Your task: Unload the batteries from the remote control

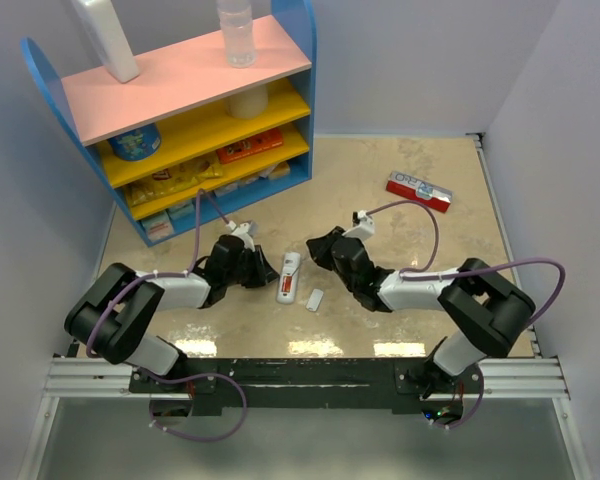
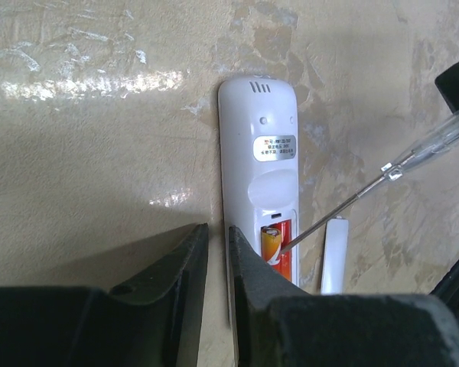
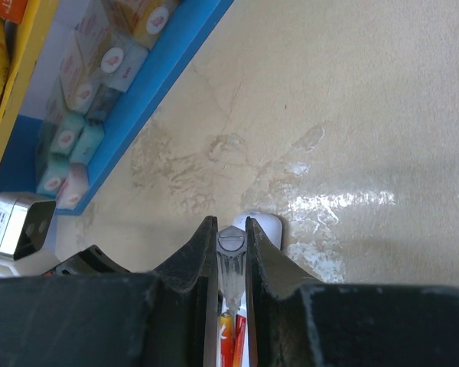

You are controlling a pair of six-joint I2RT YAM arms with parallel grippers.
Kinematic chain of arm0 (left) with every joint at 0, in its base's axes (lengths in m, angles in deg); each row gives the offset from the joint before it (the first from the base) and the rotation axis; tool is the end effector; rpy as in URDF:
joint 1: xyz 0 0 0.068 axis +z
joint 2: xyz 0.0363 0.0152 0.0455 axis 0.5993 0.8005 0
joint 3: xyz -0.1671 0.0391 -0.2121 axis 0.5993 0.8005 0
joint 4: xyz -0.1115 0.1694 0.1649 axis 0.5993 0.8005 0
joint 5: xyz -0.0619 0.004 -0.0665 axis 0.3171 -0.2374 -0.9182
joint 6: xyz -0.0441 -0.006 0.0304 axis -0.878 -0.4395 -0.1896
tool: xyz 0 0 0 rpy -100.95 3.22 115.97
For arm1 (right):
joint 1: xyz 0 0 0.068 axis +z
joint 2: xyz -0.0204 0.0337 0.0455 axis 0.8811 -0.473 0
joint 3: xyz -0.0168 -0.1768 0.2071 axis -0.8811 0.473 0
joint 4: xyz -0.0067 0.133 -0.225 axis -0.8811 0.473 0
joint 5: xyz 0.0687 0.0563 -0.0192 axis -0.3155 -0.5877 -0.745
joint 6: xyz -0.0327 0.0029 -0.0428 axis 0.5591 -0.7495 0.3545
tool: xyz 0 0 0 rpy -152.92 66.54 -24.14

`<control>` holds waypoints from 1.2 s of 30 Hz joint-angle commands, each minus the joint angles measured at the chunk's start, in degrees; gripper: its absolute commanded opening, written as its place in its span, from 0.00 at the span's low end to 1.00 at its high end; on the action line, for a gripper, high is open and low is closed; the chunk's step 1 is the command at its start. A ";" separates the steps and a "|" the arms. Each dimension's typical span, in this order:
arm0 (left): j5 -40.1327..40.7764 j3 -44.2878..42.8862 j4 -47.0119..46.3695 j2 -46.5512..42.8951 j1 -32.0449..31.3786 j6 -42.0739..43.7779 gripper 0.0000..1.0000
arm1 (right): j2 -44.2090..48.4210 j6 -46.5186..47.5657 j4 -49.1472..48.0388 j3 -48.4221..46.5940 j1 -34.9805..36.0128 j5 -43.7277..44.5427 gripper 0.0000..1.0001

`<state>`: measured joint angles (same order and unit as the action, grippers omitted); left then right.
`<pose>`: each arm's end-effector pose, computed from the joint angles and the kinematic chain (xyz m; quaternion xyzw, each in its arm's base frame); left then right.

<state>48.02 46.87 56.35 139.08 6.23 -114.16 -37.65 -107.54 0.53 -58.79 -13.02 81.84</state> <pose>0.2170 -0.1379 0.1246 -0.0362 0.8970 -0.3371 0.2837 0.2111 0.2188 0.1701 0.1900 0.7933 0.3461 0.4634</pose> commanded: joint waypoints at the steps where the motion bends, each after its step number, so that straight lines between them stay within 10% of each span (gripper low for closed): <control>1: -6.91 2.93 2.60 2.97 -4.13 -1.88 0.24 | -4.02 -0.15 2.17 -0.70 1.70 -12.96 0.00; 16: -6.13 4.51 3.30 2.53 -4.22 -2.84 0.23 | -4.99 -0.06 -12.96 9.24 1.17 -11.11 0.00; 36: -2.35 6.62 7.78 -4.41 -7.20 -8.21 0.22 | 8.11 11.10 4.36 2.12 1.17 0.84 0.00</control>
<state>47.14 51.57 57.85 133.92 1.36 -120.98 -30.43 -99.56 1.96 -53.89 -11.91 79.96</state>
